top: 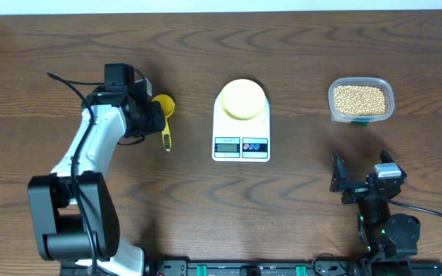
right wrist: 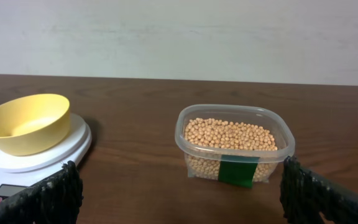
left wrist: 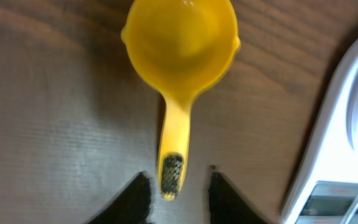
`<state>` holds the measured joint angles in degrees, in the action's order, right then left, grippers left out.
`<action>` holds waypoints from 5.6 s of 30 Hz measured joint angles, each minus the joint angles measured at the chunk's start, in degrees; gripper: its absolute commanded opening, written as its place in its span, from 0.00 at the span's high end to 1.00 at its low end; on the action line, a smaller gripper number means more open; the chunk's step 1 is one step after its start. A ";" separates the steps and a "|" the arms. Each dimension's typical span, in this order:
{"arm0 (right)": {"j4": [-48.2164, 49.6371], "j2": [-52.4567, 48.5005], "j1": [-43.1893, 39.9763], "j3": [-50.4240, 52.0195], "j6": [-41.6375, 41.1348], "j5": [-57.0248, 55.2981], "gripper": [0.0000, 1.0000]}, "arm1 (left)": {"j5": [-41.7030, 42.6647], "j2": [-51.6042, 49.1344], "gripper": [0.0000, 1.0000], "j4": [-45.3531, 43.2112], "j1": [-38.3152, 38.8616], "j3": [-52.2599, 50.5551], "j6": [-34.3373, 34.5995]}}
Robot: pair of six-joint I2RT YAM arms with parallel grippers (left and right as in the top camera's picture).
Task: Scoop item into bowl and weigh 50g on scale
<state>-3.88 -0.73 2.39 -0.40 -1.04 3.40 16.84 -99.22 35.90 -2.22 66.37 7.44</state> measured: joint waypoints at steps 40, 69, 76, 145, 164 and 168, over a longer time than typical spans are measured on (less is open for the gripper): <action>0.02 0.00 0.00 0.00 0.00 0.00 0.01 | -6.75 -12.13 0.51 -12.15 4.22 1.60 0.28; 0.00 0.00 0.00 0.00 0.00 0.00 0.01 | -7.80 -12.41 0.80 -12.39 4.20 1.60 0.33; 0.00 0.00 0.00 0.00 0.00 0.00 0.01 | -7.72 -12.31 0.87 -12.02 4.22 1.77 0.33; -3.56 -51.36 0.09 -42.27 -12.96 18.32 0.01 | 7.43 4.35 0.93 -17.27 4.22 1.05 44.65; 19.30 -87.03 13.35 -53.53 -34.32 35.34 0.47 | 16.31 4.37 0.93 -17.07 4.22 1.05 54.25; 19.17 -88.46 20.57 -53.53 -35.58 28.50 0.57 | 16.81 4.37 0.93 -16.98 4.22 1.05 55.39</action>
<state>15.29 -89.19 22.96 -53.93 -36.62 31.90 33.65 -94.85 18.92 2.00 67.42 62.83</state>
